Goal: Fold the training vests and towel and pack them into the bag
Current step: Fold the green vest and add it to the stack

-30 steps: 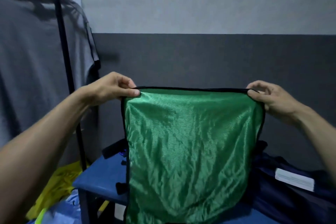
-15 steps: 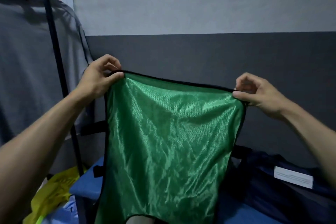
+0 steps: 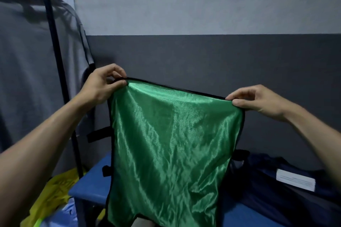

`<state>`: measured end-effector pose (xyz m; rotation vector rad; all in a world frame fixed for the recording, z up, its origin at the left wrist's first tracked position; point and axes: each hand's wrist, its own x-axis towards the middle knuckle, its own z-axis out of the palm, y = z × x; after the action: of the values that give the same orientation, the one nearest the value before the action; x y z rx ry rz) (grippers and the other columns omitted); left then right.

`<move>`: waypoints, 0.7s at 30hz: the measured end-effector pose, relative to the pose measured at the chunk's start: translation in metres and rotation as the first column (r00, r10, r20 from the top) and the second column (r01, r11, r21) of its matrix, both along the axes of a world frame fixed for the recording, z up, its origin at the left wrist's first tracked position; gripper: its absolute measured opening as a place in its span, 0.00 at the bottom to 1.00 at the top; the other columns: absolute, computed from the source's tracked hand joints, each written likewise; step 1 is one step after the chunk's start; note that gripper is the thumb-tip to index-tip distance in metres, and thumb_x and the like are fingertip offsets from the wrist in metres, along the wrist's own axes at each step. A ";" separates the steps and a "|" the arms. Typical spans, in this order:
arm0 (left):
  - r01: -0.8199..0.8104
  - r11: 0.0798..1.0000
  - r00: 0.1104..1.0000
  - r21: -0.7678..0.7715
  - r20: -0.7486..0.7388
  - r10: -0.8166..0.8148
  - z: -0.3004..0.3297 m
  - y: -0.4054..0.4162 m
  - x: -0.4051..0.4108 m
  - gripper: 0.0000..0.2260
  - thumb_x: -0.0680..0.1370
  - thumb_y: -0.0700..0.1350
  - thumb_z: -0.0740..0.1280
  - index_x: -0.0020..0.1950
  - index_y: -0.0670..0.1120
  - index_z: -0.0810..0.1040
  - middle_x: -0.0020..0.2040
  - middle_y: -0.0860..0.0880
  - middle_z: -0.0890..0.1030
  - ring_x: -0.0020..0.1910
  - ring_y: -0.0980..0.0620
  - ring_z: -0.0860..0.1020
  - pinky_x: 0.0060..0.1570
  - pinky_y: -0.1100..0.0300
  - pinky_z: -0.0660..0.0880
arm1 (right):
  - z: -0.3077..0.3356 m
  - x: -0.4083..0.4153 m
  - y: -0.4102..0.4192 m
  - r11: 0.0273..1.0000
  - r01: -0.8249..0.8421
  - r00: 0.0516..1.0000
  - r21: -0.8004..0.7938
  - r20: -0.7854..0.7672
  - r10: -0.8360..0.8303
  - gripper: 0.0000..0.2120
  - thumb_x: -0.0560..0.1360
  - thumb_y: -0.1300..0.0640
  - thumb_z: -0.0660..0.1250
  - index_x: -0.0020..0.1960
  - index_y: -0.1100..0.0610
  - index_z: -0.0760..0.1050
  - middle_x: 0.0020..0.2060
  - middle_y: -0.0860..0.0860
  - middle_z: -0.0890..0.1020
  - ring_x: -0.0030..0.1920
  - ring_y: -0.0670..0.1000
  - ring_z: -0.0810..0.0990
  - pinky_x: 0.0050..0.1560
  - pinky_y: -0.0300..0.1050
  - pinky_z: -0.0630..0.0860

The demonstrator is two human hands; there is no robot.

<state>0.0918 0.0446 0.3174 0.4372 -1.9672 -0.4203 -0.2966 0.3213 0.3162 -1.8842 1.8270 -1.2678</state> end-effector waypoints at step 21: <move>0.153 0.988 0.983 0.033 0.096 -0.156 -0.012 0.014 0.013 0.09 0.73 0.48 0.75 0.52 0.50 0.83 0.46 0.41 0.84 0.43 0.53 0.78 0.48 0.59 0.75 | 0.000 -0.005 -0.007 0.980 0.186 0.981 0.066 0.044 -0.189 0.05 0.78 0.60 0.72 0.53 0.60 0.83 0.42 0.51 0.82 0.44 0.48 0.76 0.44 0.43 0.72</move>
<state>0.1045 0.0590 0.3058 0.3275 -2.1013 -0.5312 -0.3015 0.3144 0.3161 -1.6656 2.0330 -1.2886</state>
